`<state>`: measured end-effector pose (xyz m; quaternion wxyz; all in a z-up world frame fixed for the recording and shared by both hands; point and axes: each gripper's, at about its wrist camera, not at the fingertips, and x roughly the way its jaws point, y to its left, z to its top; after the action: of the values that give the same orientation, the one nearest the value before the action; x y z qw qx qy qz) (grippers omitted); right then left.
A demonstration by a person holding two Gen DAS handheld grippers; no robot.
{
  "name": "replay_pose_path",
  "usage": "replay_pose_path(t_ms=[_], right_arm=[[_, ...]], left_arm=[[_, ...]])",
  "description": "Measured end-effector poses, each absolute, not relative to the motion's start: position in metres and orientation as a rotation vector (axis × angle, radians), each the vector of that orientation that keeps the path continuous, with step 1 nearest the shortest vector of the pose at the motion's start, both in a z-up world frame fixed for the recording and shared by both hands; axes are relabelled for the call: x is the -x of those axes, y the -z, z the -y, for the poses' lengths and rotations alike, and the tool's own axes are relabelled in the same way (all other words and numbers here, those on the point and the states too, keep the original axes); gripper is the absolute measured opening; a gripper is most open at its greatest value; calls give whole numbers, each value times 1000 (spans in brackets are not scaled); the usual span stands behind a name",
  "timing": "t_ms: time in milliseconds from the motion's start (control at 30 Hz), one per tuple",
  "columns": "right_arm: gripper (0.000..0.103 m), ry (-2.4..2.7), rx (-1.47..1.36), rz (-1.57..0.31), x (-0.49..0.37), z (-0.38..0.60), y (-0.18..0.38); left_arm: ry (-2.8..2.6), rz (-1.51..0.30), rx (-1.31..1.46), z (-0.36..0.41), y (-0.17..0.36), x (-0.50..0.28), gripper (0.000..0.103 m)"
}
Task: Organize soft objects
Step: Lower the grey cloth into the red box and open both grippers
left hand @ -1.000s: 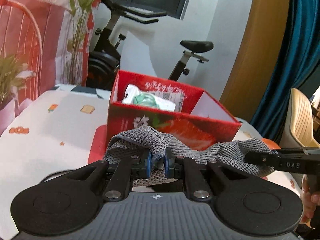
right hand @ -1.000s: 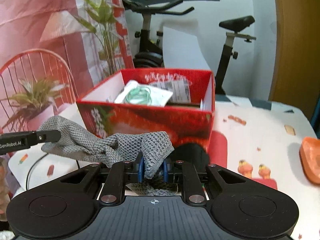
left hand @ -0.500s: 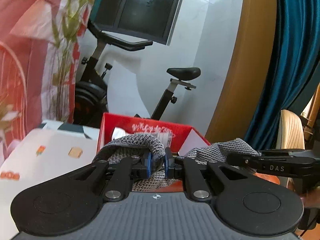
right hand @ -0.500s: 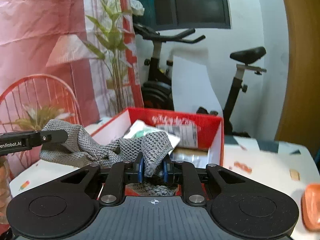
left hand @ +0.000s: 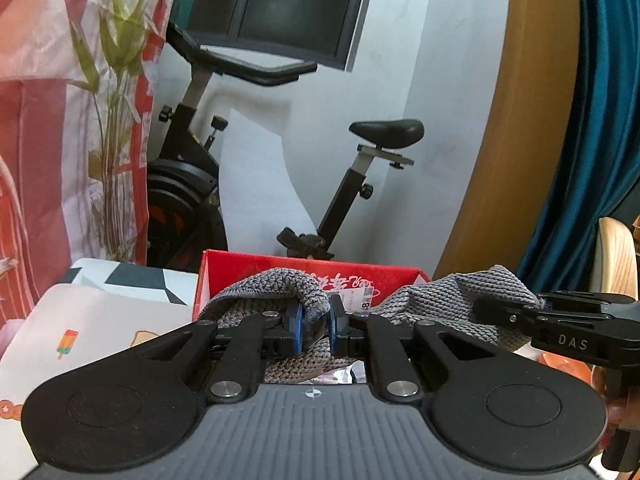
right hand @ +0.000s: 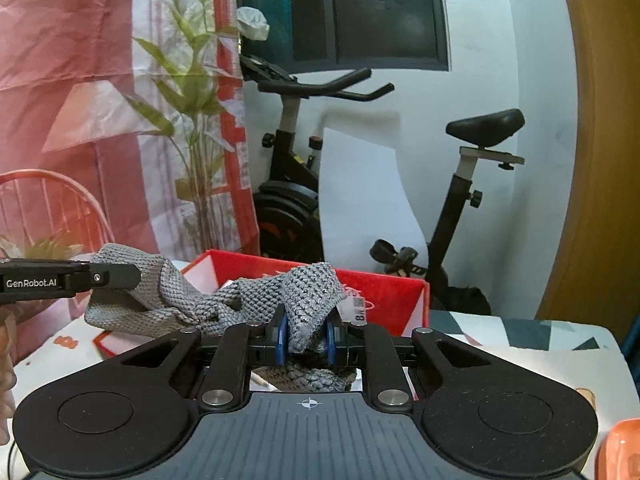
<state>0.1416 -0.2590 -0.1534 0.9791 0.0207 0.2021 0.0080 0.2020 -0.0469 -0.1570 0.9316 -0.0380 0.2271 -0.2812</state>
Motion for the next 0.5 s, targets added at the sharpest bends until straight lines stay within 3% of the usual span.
replay_pose_path(t_ms=[500], right_arm=[[17,17,-34,-525,-202,291,184]], left_arm=[[606,-644,23,84,179,-274,13]])
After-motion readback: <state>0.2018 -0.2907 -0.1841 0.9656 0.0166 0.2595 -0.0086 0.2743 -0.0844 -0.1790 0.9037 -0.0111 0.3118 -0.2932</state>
